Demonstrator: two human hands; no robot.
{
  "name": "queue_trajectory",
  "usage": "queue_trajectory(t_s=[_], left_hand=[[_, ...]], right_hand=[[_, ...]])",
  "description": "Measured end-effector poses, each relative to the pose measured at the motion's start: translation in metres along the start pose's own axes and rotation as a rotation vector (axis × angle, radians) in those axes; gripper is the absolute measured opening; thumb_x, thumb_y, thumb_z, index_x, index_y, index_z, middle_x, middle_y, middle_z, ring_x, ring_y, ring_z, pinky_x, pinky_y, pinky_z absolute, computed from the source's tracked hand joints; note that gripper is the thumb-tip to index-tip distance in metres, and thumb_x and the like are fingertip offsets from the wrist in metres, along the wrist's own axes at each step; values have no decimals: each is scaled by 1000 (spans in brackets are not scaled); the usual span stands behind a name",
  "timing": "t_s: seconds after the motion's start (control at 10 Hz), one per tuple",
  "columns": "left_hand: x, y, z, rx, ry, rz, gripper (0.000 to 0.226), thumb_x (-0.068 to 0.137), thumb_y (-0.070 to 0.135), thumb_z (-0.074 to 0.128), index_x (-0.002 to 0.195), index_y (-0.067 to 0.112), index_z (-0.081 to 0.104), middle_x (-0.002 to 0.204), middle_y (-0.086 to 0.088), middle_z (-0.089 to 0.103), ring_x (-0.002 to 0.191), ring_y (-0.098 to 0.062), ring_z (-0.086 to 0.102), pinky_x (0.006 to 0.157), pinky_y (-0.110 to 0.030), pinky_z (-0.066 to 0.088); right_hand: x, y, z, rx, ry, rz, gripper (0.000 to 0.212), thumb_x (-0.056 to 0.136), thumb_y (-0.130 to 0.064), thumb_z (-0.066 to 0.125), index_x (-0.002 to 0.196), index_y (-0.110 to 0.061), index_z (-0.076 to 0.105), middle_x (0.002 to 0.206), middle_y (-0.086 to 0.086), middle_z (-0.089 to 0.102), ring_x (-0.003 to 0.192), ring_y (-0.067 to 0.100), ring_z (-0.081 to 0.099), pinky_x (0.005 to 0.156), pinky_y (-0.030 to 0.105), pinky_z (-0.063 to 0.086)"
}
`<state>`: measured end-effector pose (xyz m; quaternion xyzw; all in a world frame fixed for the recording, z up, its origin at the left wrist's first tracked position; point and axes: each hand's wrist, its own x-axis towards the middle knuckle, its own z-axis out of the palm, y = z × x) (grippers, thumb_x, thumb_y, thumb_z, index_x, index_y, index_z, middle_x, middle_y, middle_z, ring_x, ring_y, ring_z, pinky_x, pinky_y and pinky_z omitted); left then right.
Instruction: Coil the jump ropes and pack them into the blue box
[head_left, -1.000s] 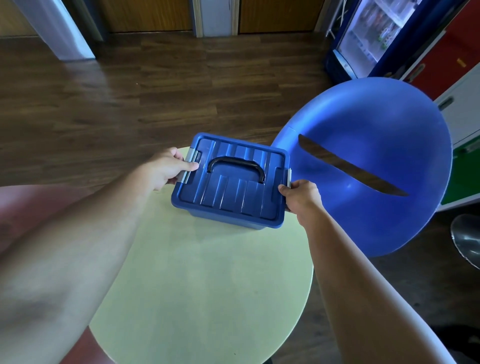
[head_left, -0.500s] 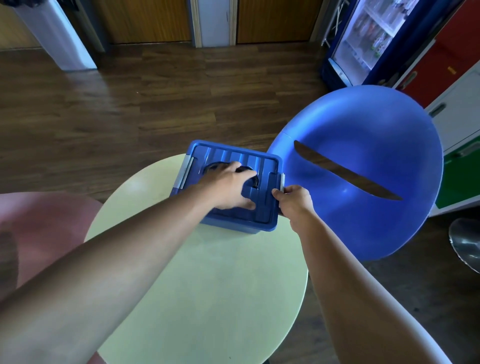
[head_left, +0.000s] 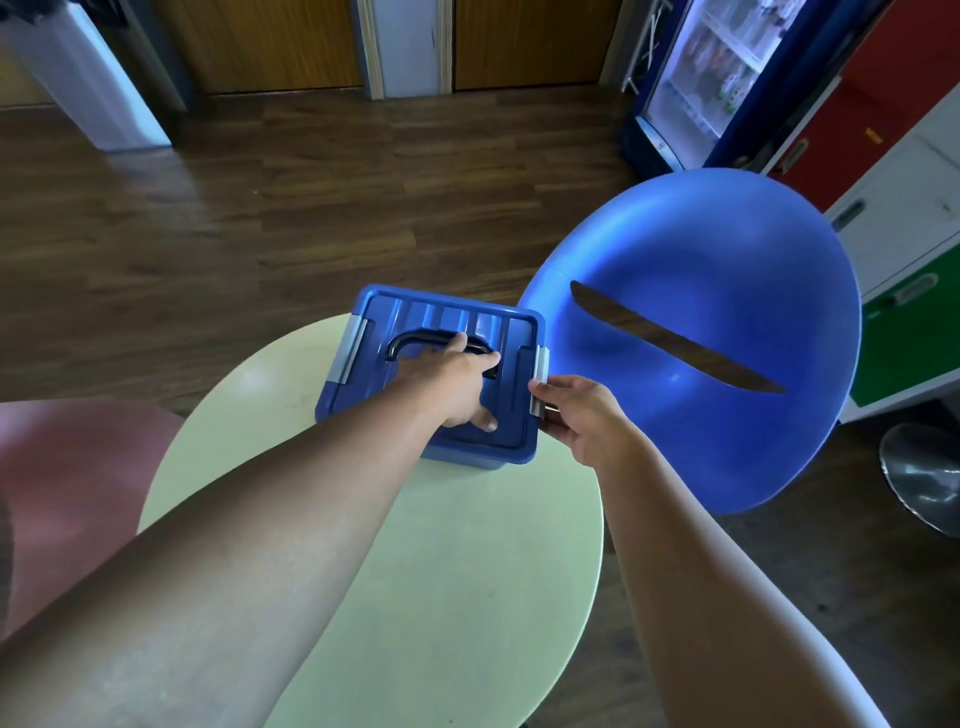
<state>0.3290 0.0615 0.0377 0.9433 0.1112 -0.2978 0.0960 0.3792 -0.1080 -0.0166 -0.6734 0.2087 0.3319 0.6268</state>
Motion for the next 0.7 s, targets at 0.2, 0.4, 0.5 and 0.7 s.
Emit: queue_trajectory(t_s=[0.2, 0.4, 0.5, 0.7], left_hand=[[2, -2, 2, -7, 6, -2, 101, 75, 63, 75, 154, 49, 14, 168, 3, -4, 147, -33, 27, 103, -49, 42], [3, -3, 3, -24, 12, 4, 102, 74, 62, 77, 154, 50, 14, 168, 4, -5, 147, -34, 26, 103, -49, 42], [3, -5, 6, -47, 28, 20, 103, 73, 62, 78, 154, 48, 17, 168, 3, -4, 149, -34, 22, 110, -53, 36], [-29, -22, 33, -300, 313, 106, 66, 90, 47, 66, 149, 27, 43, 165, -6, 18, 147, -31, 28, 114, -43, 30]], right_hand=[[-1, -6, 12, -170, 67, -61, 19, 79, -9, 82, 80, -7, 63, 92, 14, 73, 77, 27, 70, 72, 33, 60], [-2, -7, 12, -160, 59, -55, 20, 78, -11, 84, 78, -7, 64, 94, 15, 73, 79, 28, 71, 76, 35, 62], [-9, 1, 16, -170, 68, -89, 21, 85, -21, 78, 76, -11, 63, 89, 10, 72, 77, 26, 69, 72, 34, 61], [-60, 56, 1, -11, 118, 2, 27, 97, -34, 60, 94, -8, 67, 90, 10, 70, 71, 21, 64, 64, 29, 54]])
